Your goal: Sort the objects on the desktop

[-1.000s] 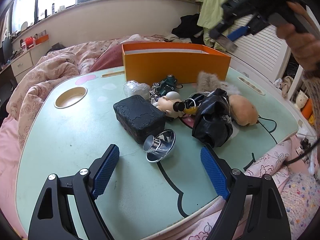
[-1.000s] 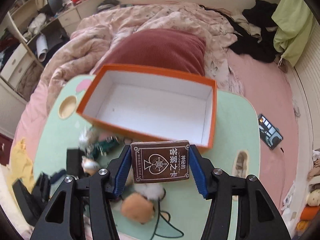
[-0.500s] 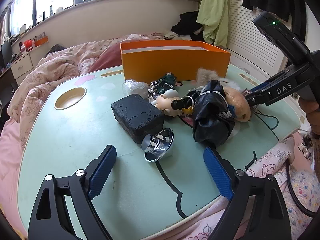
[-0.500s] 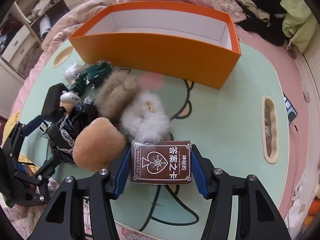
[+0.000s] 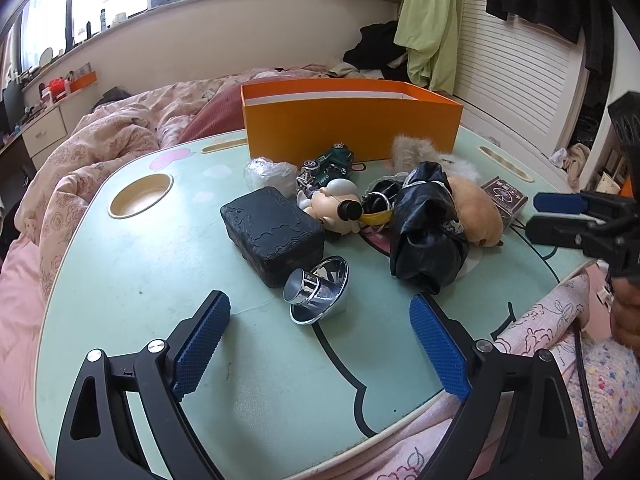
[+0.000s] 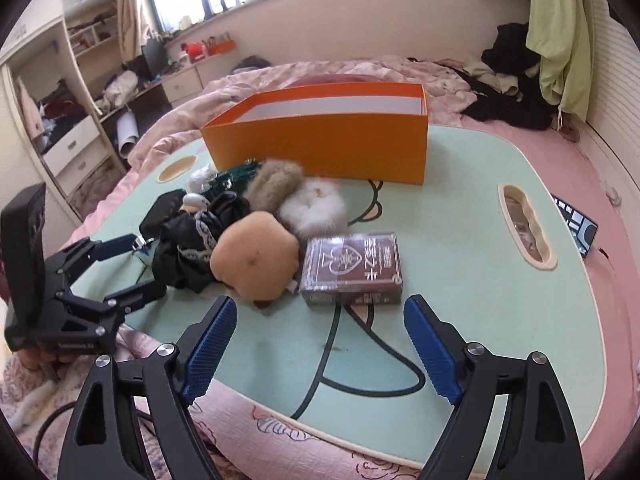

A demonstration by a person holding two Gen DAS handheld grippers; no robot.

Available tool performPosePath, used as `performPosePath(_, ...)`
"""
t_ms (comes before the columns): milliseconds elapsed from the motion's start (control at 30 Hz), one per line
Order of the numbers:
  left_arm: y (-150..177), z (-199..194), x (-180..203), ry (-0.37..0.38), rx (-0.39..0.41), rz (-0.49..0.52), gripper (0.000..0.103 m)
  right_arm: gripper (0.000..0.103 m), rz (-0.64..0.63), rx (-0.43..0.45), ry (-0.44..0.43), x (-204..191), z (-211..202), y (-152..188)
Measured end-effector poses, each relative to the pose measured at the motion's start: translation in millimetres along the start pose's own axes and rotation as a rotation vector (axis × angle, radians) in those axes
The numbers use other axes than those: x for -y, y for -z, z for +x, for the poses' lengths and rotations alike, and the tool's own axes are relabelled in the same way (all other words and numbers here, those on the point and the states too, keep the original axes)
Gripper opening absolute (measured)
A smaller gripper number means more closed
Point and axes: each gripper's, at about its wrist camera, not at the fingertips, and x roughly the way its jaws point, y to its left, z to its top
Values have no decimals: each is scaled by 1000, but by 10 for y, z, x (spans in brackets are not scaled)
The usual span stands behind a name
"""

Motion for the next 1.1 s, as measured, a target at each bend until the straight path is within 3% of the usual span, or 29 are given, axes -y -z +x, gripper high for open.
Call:
performPosePath(167,2,9,-21,0,-6,-5,94,103,-130,40,39,-67,66,131)
performPosePath(233,-5,29,-34,-6,-15,-9,103,103,-178,55,56,-109,121,151)
performPosePath(1100,-18,35,-39,-7,-19,-11,103,103,-208,114,19,-10,156,179)
